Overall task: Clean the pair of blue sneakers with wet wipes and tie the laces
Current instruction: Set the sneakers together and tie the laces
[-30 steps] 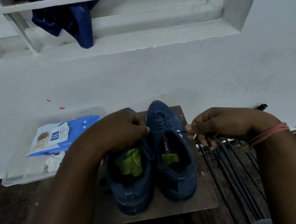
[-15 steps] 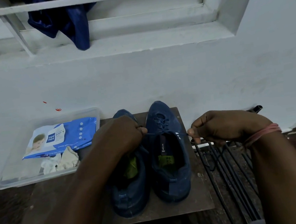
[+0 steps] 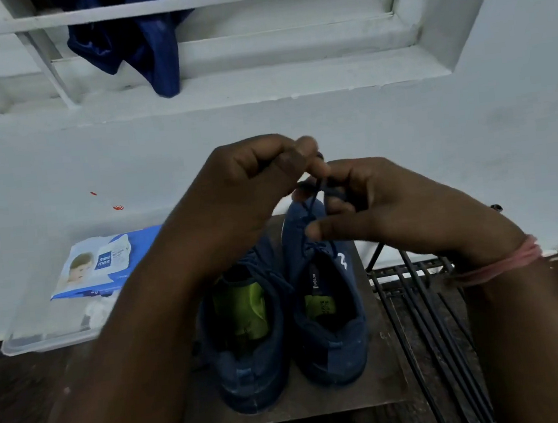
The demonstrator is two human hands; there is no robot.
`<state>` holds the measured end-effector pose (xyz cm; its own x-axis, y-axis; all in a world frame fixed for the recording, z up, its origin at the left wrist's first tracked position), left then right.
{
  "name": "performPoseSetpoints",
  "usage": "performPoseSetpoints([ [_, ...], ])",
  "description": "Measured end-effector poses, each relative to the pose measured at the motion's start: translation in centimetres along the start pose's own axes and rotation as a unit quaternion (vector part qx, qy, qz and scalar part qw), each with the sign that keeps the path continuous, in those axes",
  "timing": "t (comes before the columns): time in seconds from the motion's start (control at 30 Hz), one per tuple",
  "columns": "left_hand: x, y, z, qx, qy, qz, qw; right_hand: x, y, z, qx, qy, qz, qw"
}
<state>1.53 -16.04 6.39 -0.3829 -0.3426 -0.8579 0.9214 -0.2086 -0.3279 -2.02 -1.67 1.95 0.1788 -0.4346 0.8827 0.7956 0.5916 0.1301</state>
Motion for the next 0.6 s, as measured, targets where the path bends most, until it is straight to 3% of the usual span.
performPoseSetpoints([
  [0.07, 0.0, 0.0, -0.8, -0.003, 0.017, 0.026, 1.000, 1.0, -0.1, -0.4, -0.020, 0.007, 0.019, 1.000],
  [0.2, 3.7, 0.4, -0.6, -0.016, 0.058, 0.162, 0.985, 1.3, 0.3, 0.5, -0.085, 0.077, 0.039, 0.993],
  [0.33, 4.6, 0.8, -2.0, 0.129, 0.031, 0.118, 0.984, 1.4, 1.1, 1.6, -0.093, 0.102, 0.039, 0.990],
  [0.4, 4.7, 0.5, -1.3, 0.093, -0.038, 0.102, 0.990, 1.5, 1.1, 2.1, -0.127, 0.114, 0.046, 0.984],
  [0.5, 6.0, 0.3, 0.3, -0.019, -0.107, 0.135, 0.985, 1.6, 1.4, 3.3, -0.208, 0.130, 0.064, 0.967],
  [0.6, 7.6, 0.6, 1.7, -0.085, -0.227, 0.166, 0.956, 2.6, 2.4, 4.3, -0.224, 0.045, 0.088, 0.969],
])
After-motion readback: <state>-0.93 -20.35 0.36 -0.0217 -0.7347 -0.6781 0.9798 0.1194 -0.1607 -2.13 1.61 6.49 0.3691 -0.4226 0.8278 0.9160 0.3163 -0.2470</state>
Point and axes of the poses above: each hand's wrist, its own y-axis away from the middle knuckle, its own z-axis out of the back of the hand, x = y × z, the point moved 7 cm from there along -y, towards the middle knuckle, and after that the axes turned 10 degrees about -z, right-handed, at the moved point
